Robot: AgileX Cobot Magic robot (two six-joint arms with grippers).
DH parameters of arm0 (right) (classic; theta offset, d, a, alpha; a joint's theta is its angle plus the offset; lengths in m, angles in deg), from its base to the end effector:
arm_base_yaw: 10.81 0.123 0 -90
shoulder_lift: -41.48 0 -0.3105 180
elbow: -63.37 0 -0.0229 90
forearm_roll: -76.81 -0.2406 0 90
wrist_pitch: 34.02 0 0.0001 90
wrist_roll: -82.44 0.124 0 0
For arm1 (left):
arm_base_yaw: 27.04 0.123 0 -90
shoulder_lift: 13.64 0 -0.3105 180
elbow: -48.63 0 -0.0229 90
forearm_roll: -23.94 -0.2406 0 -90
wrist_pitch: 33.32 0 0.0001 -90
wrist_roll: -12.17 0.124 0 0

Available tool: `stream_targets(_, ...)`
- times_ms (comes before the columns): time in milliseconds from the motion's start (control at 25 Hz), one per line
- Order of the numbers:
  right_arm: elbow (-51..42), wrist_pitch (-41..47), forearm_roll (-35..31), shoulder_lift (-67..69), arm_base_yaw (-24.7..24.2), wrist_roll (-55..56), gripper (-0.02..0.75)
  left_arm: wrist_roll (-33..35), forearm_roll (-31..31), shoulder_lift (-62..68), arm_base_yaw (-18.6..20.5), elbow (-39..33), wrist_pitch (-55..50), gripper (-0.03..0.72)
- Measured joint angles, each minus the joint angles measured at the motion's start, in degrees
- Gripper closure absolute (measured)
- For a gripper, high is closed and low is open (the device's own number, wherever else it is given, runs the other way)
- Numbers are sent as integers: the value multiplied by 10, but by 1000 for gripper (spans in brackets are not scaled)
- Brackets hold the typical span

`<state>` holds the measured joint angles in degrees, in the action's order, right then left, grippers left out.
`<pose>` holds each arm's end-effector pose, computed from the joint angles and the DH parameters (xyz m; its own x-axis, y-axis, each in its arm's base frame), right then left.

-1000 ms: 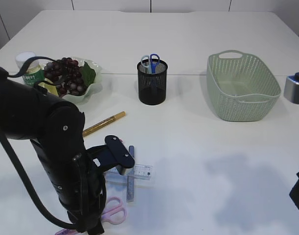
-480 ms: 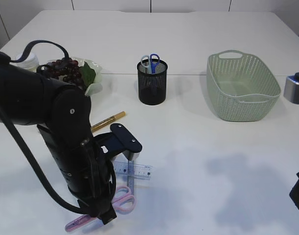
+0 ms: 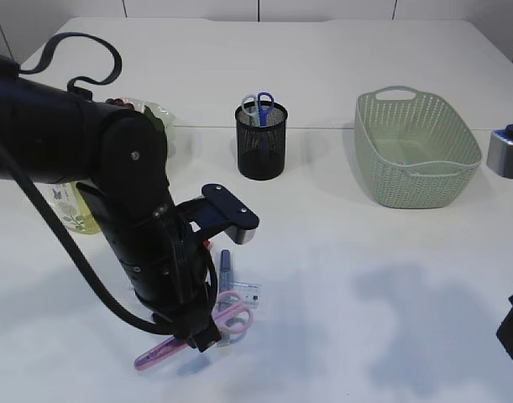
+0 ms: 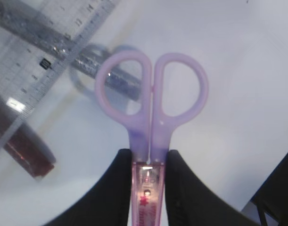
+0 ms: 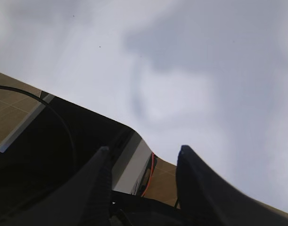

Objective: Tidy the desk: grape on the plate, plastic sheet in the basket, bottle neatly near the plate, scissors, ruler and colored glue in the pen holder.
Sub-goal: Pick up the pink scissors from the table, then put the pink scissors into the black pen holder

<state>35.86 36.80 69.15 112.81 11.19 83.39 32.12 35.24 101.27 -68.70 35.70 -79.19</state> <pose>0.1464 0.0760 0.2818 -0.9338 -0.3123 -0.1744 -0.3368 0.9319 0.1346 0.2494 -0.2453 0.1532 -0.5857 0.7973 -0.1458 0.8105 0.5750 -0.1117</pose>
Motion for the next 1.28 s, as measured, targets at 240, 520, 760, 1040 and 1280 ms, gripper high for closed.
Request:
stream_targets(240,0,0,0,0,0,0,374,-5,3,0,0,17,0,545)
stream_targets(520,0,0,0,0,0,0,374,-13,3,0,0,23,8,545)
stream_targets(760,0,0,0,0,0,0,374,-36,3,0,4,26,64,545)
stream_targets(1040,0,0,0,0,0,0,374,-47,14,0,30,26,145,545)
stream_targets(1280,0,0,0,0,0,0,374,-47,55,0,56,26,200,545)
